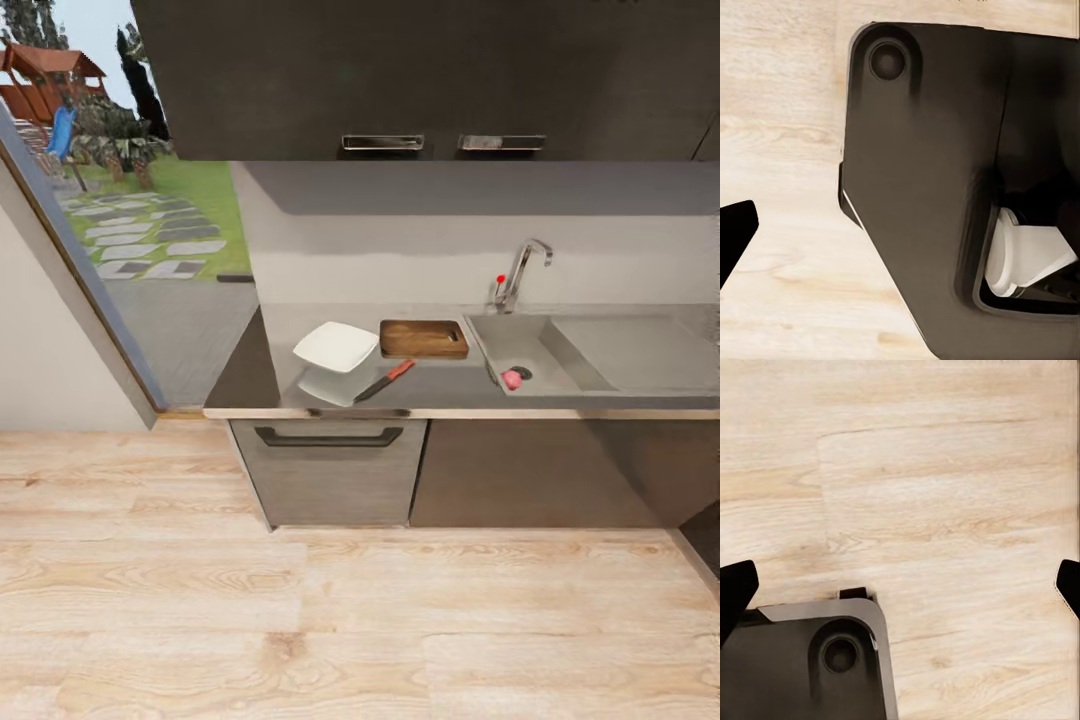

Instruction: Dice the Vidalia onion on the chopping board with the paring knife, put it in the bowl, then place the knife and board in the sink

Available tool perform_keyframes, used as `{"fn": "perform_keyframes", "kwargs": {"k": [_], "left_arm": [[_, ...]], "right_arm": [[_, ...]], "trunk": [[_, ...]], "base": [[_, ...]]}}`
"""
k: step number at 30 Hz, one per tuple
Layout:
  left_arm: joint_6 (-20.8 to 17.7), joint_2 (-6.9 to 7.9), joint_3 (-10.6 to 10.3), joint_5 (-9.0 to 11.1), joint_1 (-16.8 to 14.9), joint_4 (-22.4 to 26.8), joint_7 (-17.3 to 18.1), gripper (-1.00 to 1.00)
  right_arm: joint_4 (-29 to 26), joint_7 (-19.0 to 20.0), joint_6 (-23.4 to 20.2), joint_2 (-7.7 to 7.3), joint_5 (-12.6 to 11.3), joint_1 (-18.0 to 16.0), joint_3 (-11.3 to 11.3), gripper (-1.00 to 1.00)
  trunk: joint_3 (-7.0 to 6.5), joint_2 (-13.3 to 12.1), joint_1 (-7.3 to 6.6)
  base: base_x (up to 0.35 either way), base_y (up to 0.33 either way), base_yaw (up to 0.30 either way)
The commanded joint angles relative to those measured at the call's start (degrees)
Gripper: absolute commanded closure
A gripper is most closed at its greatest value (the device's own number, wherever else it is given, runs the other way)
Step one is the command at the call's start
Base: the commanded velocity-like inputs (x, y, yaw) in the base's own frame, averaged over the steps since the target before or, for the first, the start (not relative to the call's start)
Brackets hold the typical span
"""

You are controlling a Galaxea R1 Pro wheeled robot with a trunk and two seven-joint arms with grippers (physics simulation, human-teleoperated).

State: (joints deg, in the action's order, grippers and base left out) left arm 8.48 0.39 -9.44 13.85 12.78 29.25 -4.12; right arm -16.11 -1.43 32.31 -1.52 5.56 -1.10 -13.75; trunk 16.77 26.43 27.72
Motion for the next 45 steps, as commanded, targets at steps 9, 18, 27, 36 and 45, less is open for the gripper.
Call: {"fn": "perform_keyframes", "kwargs": {"k": [9,18,27,36,45], "left_arm": [[0.14,0.05,-0.34,0.49,0.04,0.10,-0.45,-1.00],[0.14,0.05,-0.34,0.48,0.03,0.10,-0.45,-1.00],[0.14,0.05,-0.32,0.50,0.01,0.10,-0.45,-1.00],[0.14,0.05,-0.32,0.50,0.03,0.10,-0.45,-1.00],[0.14,0.02,-0.35,0.50,0.05,0.09,-0.45,-1.00]], "right_arm": [[0.11,-0.15,0.13,0.24,0.59,-0.04,-0.30,-1.00],[0.16,-0.15,0.11,0.28,0.59,-0.04,-0.24,-1.00],[0.20,-0.15,0.04,0.29,0.64,-0.04,-0.23,-1.00],[0.20,-0.15,0.04,0.29,0.66,-0.04,-0.19,-1.00],[0.20,-0.15,0.04,0.29,0.68,-0.04,-0.14,-1.00]], "trunk": [[-0.75,0.08,0.03],[-1.57,0.08,0.03],[-2.39,0.08,0.03],[-3.20,0.08,0.03],[-4.01,0.08,0.03]], "base": [[0.007,-0.305,0.000],[0.153,-0.308,0.000],[0.172,-0.307,0.002],[0.120,-0.307,0.078],[0.080,-0.307,0.110]]}}
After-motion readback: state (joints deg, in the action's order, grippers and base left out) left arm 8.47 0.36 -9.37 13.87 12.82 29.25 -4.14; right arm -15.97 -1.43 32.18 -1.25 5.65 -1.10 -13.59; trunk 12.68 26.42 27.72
